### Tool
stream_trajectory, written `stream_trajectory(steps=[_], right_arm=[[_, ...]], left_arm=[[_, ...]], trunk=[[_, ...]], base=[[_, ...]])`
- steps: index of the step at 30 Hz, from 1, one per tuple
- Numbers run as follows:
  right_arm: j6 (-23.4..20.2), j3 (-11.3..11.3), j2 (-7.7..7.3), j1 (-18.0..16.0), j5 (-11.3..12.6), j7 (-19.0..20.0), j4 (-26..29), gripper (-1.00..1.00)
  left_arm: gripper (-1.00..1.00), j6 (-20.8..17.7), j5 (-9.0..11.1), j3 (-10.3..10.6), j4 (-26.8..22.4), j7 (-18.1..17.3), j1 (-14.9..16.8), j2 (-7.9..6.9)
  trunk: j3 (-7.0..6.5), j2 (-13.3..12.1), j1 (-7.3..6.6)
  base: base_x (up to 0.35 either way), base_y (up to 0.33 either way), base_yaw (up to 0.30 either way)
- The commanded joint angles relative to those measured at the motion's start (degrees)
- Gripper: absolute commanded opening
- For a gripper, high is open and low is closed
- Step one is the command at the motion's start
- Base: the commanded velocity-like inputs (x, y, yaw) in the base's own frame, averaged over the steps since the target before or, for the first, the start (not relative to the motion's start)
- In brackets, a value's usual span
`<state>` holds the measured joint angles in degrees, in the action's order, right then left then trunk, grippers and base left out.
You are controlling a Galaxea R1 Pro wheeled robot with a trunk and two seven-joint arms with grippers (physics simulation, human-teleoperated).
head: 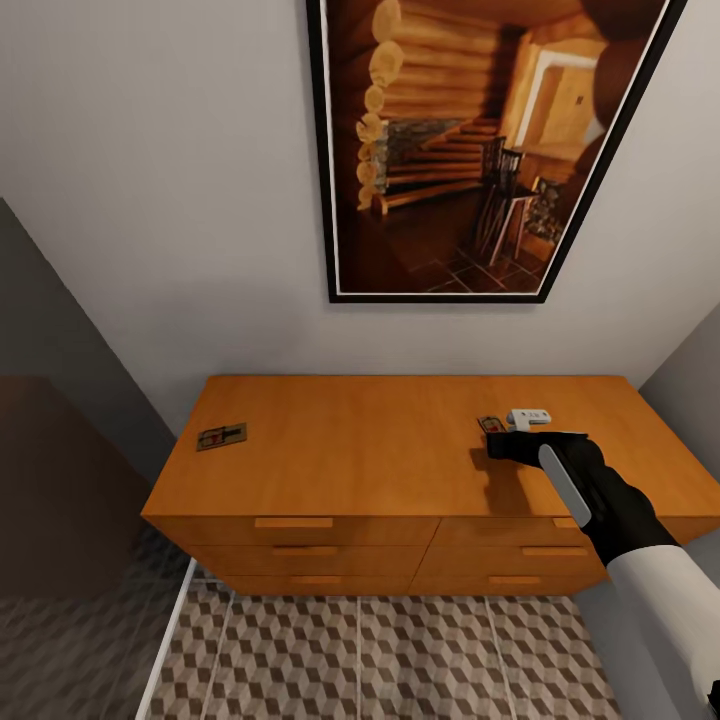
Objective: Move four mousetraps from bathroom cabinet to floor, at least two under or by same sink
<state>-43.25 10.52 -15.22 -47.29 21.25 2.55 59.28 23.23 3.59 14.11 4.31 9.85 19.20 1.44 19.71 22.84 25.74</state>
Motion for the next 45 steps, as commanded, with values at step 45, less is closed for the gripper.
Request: stream_trajectory(steps=[45], right_arm=[[-13.1,-0.9,-0.77,-0.1,-3.0,-3.6,20.5,-1.00]], left_arm=[[1.00,0.4,0.4,0.5,0.3,0.2,0.1,0.05]], trunk=[[0.10,0.1,0.04]], base=[[-0.072,0.000,0.000]])
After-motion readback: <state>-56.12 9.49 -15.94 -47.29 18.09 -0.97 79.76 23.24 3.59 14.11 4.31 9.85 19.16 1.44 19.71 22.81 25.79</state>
